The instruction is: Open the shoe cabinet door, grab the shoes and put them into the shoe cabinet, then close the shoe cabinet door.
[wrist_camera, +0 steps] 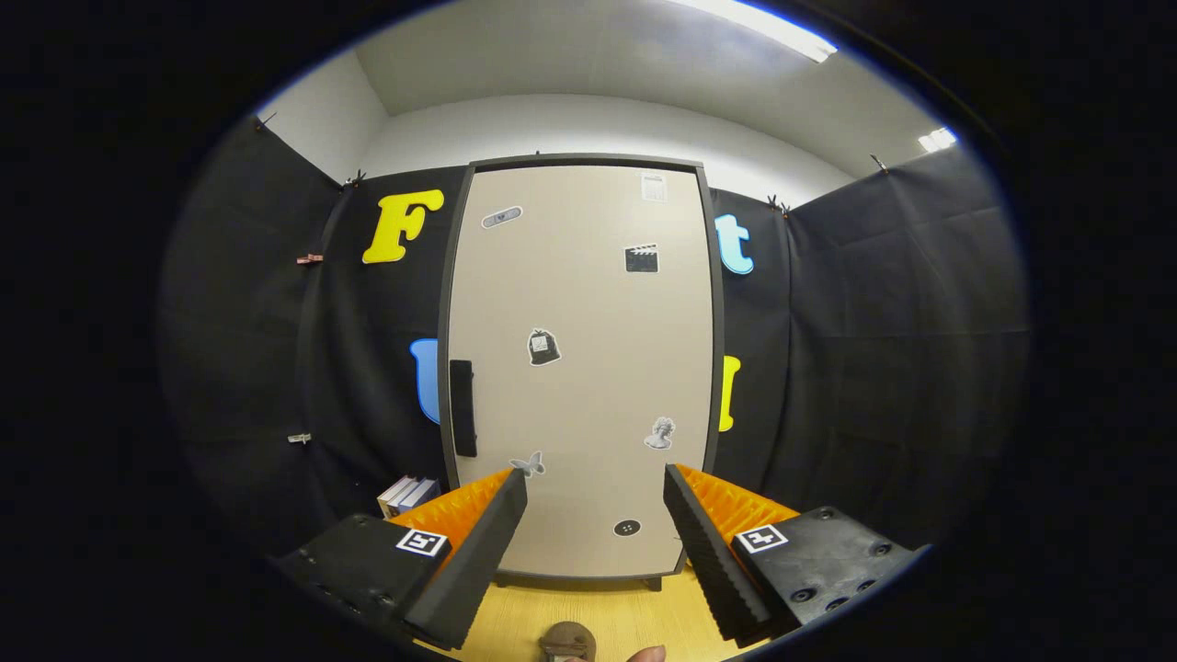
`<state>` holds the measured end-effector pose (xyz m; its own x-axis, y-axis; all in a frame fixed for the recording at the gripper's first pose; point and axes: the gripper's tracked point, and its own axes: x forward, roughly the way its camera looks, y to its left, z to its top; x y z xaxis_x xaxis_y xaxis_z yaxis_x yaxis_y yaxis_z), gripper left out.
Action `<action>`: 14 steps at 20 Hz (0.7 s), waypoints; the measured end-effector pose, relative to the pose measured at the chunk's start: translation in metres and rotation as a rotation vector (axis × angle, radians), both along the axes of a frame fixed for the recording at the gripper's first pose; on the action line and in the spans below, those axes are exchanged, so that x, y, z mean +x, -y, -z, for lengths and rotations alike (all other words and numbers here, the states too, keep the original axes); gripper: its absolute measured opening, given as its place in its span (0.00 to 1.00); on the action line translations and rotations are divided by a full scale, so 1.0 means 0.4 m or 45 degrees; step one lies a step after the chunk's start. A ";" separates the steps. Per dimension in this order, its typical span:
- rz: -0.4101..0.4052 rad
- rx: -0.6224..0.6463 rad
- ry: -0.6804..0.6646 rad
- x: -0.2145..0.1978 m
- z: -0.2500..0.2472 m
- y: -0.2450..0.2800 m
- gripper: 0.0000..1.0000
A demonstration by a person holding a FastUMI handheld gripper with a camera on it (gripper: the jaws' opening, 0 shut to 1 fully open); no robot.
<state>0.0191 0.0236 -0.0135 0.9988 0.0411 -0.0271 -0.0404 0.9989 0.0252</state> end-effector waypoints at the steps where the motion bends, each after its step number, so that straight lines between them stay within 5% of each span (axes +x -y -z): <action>1: 0.003 0.002 0.002 0.004 -0.003 -0.001 0.98; 14: -0.084 0.065 0.064 0.106 -0.079 -0.177 0.98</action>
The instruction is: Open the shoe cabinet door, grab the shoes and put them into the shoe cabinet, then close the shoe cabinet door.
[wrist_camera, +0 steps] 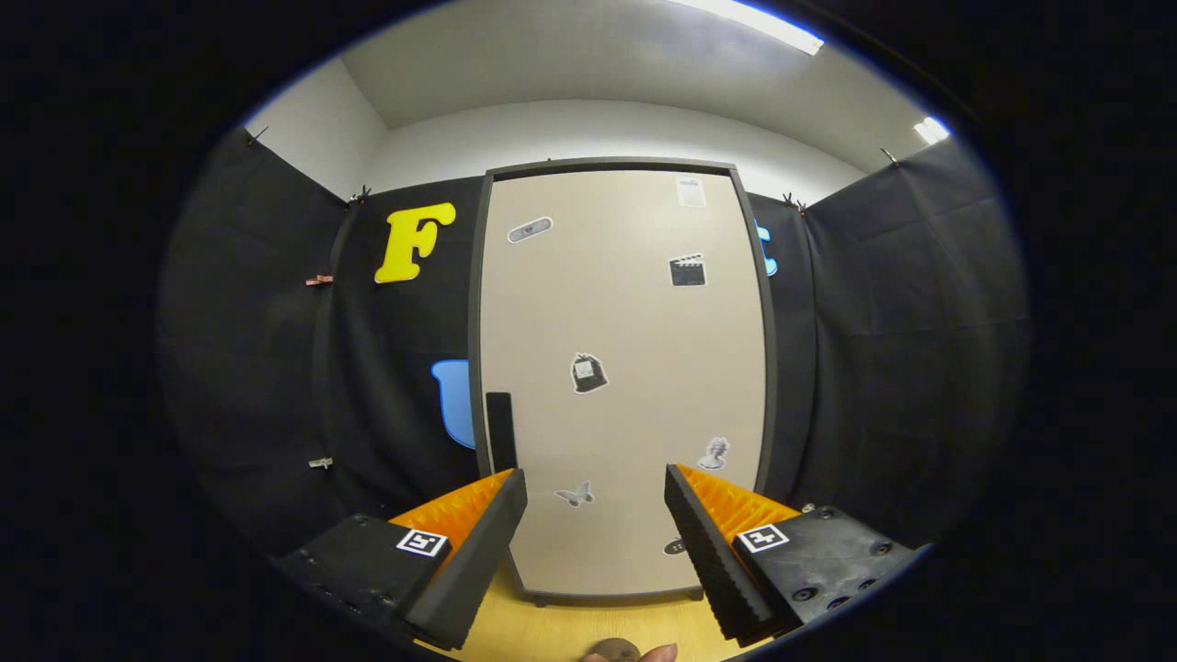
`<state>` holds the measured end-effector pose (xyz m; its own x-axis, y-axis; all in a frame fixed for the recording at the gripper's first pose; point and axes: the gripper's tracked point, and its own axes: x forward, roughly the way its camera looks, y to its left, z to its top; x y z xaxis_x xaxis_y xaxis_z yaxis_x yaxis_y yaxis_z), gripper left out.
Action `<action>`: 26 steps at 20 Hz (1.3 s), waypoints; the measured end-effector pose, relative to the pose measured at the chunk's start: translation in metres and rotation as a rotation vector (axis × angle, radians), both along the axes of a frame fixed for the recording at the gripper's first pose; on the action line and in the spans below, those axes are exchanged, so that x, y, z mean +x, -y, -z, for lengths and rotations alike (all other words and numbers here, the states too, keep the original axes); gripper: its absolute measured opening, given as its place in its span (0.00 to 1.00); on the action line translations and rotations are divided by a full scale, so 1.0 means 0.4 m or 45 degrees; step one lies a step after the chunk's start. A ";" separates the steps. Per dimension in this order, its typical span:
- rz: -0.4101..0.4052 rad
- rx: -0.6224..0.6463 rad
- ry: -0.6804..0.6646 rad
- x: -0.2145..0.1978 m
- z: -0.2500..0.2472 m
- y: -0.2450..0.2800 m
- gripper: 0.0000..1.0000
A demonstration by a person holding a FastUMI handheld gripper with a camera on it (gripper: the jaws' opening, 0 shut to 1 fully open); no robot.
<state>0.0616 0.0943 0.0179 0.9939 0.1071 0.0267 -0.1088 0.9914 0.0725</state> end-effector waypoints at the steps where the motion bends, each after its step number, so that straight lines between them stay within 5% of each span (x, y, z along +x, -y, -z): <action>1: -0.011 -0.006 0.020 0.015 -0.011 -0.025 0.98; 10: -0.030 -0.071 -0.021 0.205 0.057 -0.222 0.98; 18: 0.047 -0.081 -0.077 0.364 0.137 -0.266 0.97; 20: 0.048 -0.078 -0.089 0.386 0.153 -0.281 0.89; 22: 0.076 -0.078 -0.107 0.407 0.171 -0.281 0.68; 25: 0.126 -0.056 -0.117 0.427 0.183 -0.263 0.65; 26: 0.123 -0.024 -0.092 0.432 0.172 -0.262 0.54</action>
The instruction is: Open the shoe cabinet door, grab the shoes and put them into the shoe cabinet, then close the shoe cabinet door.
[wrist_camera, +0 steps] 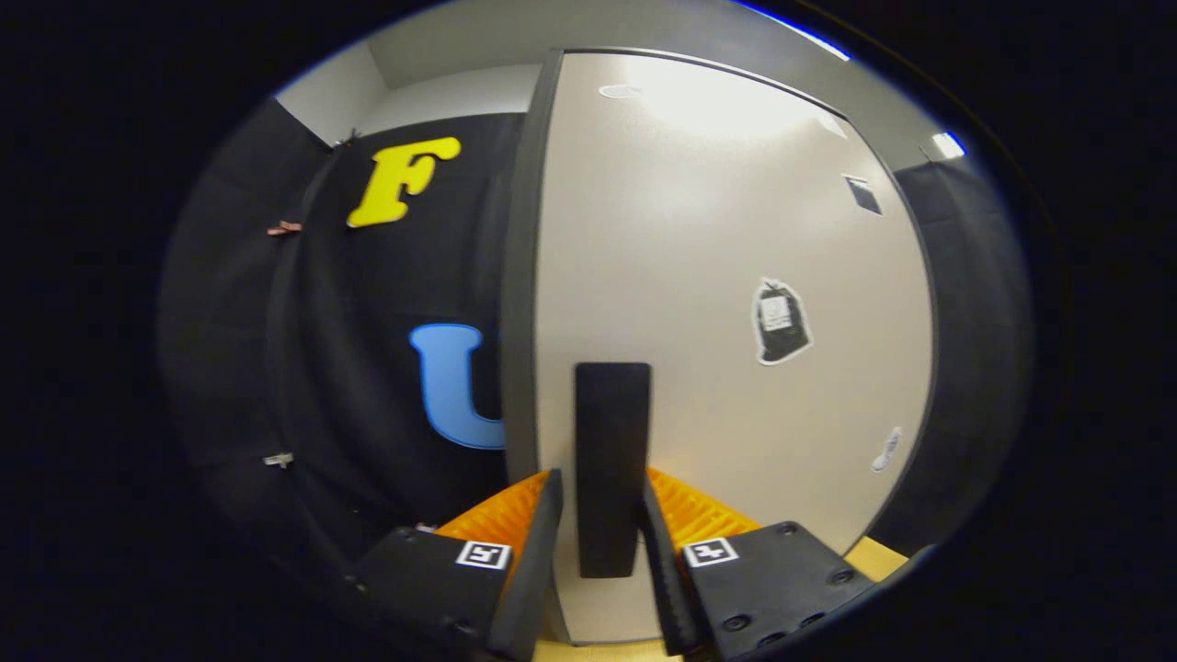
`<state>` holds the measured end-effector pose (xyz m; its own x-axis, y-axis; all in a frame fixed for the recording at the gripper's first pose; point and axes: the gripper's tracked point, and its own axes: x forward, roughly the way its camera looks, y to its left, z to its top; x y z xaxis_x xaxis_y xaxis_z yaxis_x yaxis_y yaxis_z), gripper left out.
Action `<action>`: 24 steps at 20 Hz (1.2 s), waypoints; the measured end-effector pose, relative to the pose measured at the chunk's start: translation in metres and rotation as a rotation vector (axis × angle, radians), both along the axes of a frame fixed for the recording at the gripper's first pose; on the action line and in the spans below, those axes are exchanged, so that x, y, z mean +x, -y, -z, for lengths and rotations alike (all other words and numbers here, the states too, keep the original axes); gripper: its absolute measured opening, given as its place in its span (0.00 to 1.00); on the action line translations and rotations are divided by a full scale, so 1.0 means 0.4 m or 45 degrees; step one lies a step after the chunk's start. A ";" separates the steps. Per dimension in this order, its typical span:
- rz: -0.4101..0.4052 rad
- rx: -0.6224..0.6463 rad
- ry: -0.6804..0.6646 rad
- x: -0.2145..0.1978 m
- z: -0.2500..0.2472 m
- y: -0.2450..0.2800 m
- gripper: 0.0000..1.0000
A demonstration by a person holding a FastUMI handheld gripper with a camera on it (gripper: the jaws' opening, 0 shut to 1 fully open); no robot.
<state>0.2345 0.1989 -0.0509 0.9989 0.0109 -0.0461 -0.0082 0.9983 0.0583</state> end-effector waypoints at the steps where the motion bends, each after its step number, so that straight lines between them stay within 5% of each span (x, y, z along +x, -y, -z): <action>1: -0.002 0.001 -0.001 -0.001 0.005 0.002 0.44; 5: -0.030 -0.012 -0.005 -0.009 0.004 0.002 0.24; 24: -0.281 0.043 -0.015 -0.337 -0.056 0.114 0.24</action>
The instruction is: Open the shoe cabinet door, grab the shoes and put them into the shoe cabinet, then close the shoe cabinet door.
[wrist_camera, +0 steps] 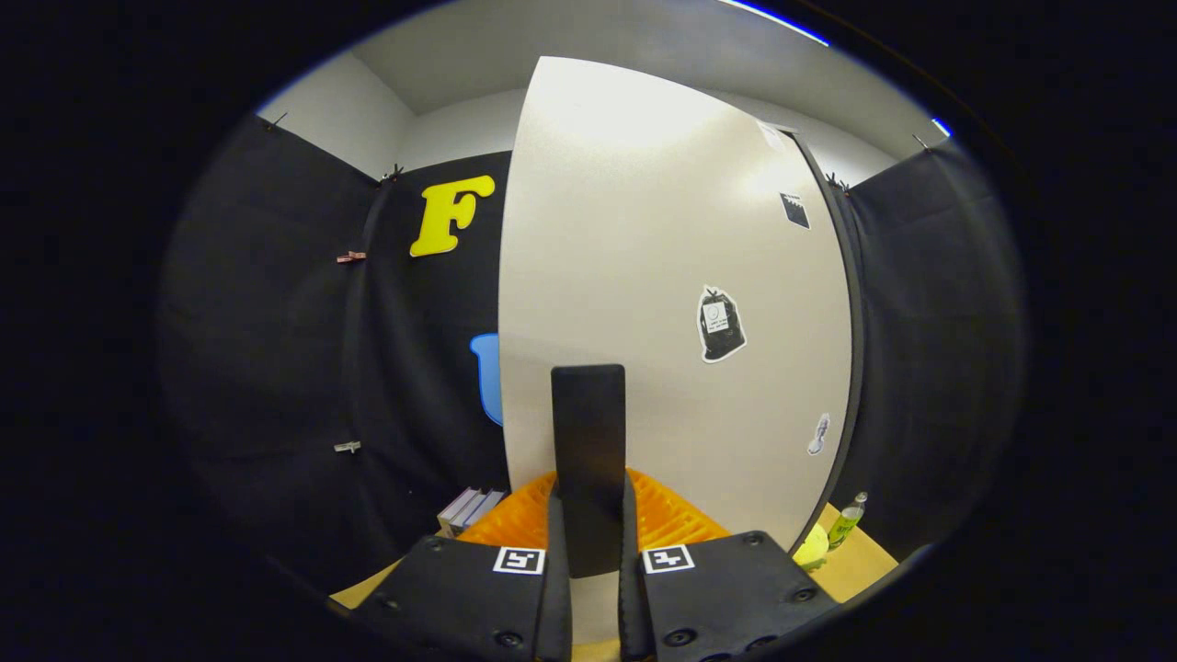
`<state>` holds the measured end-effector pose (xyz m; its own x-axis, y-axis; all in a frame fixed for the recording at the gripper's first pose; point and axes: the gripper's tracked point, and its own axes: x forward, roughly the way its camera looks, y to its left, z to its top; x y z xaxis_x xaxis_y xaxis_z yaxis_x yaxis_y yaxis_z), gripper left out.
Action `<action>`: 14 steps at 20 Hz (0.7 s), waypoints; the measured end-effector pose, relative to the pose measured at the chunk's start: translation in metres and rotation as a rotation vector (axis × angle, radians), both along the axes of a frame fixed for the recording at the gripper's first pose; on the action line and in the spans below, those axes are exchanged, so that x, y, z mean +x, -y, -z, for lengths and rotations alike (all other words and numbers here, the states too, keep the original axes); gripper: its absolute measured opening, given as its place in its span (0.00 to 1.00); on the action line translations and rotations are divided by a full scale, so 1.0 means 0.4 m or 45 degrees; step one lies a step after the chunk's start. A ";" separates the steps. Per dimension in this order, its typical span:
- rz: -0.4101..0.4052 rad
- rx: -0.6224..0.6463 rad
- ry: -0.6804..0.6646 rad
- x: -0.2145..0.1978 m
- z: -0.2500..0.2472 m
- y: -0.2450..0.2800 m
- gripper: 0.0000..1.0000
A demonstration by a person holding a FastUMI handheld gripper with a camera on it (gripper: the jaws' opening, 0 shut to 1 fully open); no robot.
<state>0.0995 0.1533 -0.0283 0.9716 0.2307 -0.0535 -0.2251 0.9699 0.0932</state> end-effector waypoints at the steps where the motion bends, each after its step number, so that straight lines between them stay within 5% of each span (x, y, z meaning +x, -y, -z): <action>1: -0.016 -0.002 -0.003 -0.011 -0.002 0.012 0.24; 14: 0.045 0.045 0.001 -0.169 -0.021 0.237 0.23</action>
